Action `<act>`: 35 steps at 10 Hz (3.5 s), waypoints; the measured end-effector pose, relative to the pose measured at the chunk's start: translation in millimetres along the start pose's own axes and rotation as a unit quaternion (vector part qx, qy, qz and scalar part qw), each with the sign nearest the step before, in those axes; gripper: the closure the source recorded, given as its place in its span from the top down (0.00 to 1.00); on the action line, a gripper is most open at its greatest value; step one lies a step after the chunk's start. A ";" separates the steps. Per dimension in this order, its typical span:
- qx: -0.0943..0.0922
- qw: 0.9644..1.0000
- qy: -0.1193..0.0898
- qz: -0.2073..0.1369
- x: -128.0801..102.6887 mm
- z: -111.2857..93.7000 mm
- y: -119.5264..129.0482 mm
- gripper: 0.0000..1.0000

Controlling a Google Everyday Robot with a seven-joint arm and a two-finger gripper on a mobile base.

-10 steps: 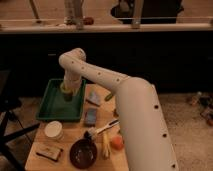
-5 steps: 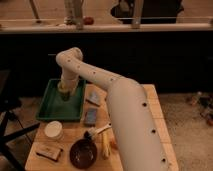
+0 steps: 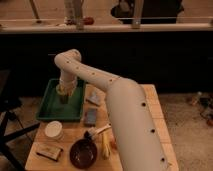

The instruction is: Stack cups into tray

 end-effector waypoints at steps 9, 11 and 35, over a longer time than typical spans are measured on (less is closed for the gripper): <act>-0.015 0.999 -0.033 0.005 -12.4 10.1 -4.6 0.00; -0.020 0.999 -0.039 0.009 -14.6 19.7 -3.7 0.00; -0.053 0.997 -0.061 0.015 -20.3 49.8 13.0 0.34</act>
